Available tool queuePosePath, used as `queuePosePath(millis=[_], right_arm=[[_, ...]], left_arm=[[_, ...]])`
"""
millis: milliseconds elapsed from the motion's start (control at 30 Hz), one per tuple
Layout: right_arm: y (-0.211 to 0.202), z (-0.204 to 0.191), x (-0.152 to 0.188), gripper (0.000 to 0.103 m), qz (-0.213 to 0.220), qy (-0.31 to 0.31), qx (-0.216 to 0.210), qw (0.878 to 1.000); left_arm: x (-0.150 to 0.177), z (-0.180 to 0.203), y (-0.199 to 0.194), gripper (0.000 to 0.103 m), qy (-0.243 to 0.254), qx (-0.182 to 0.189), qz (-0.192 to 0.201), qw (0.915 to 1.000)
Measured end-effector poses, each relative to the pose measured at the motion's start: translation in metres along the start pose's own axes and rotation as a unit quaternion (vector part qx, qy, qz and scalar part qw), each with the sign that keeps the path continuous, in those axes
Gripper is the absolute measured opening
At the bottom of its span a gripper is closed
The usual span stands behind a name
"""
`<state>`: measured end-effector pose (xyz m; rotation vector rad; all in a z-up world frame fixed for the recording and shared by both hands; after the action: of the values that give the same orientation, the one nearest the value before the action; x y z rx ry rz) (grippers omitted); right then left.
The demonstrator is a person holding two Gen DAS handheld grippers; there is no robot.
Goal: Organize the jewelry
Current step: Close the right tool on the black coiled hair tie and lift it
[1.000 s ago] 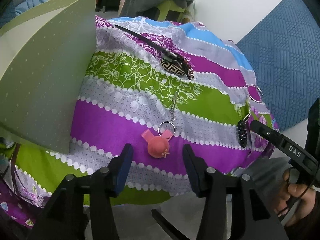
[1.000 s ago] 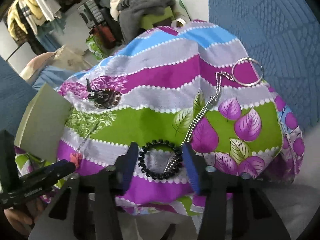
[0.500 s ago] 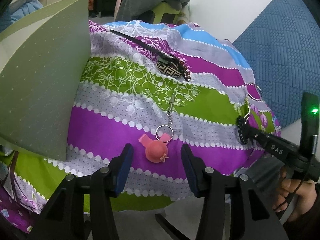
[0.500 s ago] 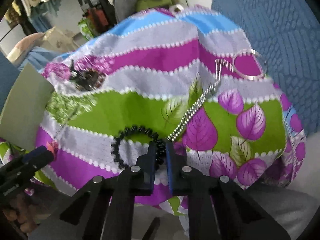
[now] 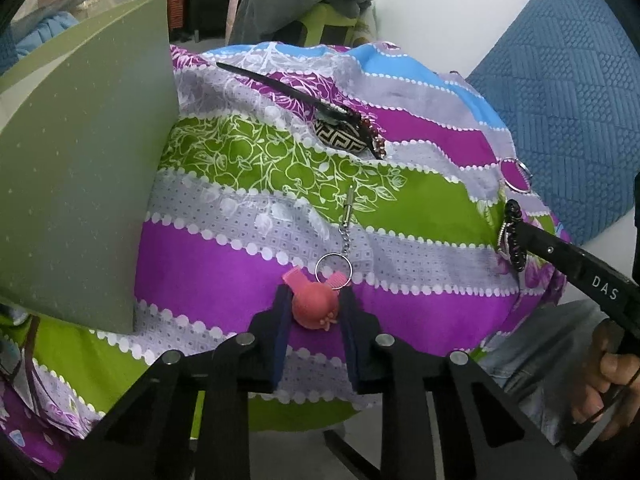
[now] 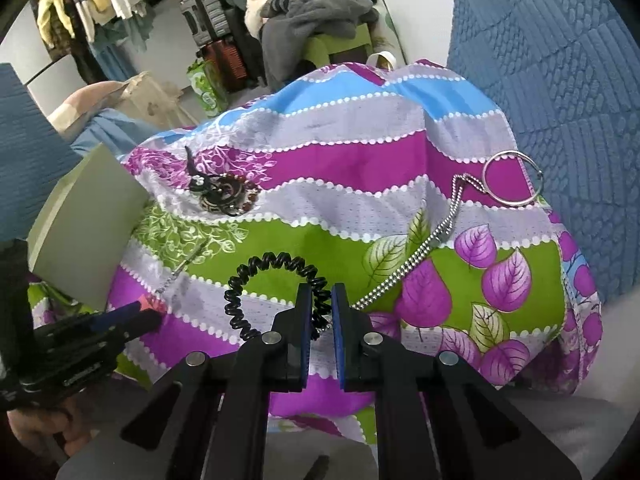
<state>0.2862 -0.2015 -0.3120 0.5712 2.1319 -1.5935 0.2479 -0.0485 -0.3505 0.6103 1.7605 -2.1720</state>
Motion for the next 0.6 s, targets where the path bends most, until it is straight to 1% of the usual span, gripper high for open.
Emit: queuePosePath(millis=[133, 267, 367, 467, 600], right_arm=[[-0.004, -0.005, -0.001, 0.008, 0.006, -0.003, -0.004, 1.0], [-0.002, -0.008, -0.001, 0.008, 0.001, -0.004, -0.005, 1.0], [0.001, -0.013, -0.001, 0.008, -0.003, -0.005, -0.008, 1.0], [-0.001, -0.014, -0.005, 0.008, 0.003, 0.0, -0.008, 1.0], [0.006, -0.008, -0.001, 0.009, -0.015, 0.018, -0.012, 1.0]], left_arm=[[0.0, 0.004, -0.007, 0.023, 0.003, 0.006, 0.0, 1.0], [-0.009, 0.008, -0.03, 0.023, 0.001, 0.018, 0.022, 0.9996], [-0.012, 0.009, -0.043, 0.023, -0.005, 0.022, 0.024, 0.9994], [-0.014, 0.006, -0.056, 0.023, -0.014, 0.023, 0.029, 0.9992], [-0.02, 0.004, -0.073, 0.023, -0.021, 0.028, 0.047, 0.9983]])
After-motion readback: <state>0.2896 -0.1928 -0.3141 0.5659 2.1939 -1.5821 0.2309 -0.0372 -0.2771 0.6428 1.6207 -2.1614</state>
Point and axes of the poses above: each gripper's, at about its wrist camera, not at the fingertips, and y roughly the way its jaws point, z to its right, x to its underside, the point moved 9 cm from there along y, roughly the way its jaws point, and after that the axes turned 11 degrees about y, right-handed, at the moved point
